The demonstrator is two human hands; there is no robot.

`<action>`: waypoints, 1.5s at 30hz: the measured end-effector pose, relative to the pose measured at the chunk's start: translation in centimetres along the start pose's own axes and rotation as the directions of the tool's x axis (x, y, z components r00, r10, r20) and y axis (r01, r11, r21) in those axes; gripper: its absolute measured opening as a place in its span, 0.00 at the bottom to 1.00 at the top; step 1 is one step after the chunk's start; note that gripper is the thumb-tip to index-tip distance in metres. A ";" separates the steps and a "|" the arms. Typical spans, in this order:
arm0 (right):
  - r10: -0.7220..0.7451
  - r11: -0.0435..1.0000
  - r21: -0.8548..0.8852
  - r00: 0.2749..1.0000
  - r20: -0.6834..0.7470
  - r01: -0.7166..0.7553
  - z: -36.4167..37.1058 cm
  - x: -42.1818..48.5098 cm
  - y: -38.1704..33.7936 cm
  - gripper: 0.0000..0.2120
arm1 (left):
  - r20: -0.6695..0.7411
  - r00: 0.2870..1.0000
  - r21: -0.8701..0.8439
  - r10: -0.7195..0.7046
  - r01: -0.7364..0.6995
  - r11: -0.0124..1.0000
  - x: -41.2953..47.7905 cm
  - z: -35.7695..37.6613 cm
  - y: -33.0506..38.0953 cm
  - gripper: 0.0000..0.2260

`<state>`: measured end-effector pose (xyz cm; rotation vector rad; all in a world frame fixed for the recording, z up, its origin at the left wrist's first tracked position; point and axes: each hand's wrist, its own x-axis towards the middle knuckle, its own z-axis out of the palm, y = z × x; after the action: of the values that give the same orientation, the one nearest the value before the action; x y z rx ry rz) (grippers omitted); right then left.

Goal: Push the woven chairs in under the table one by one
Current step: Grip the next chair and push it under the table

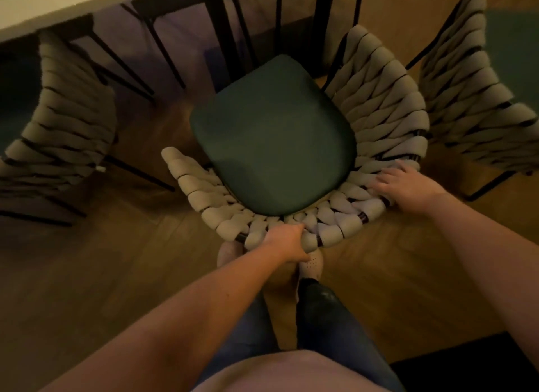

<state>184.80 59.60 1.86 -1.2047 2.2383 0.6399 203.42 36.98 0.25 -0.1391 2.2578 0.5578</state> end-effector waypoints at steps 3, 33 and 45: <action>-0.094 0.993 -0.067 0.994 0.052 0.097 0.2 1.6 2.2 0.29 | -0.040 0.999 0.138 -0.004 0.009 0.990 -0.7 0.0 0.5 0.21; -0.330 0.944 0.014 0.944 0.019 0.329 -13.8 14.7 -14.2 0.14 | -0.007 0.981 0.235 -0.194 0.190 0.953 -5.4 -10.5 -23.9 0.26; -0.300 0.943 0.151 0.954 0.009 0.296 -18.0 17.6 -21.7 0.14 | -0.113 0.961 0.490 -0.252 0.275 0.827 -6.4 -13.4 -32.9 0.28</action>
<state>191.16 26.97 0.82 -1.4076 1.9814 0.3639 207.66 1.17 1.40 -0.1955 2.2972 -0.1932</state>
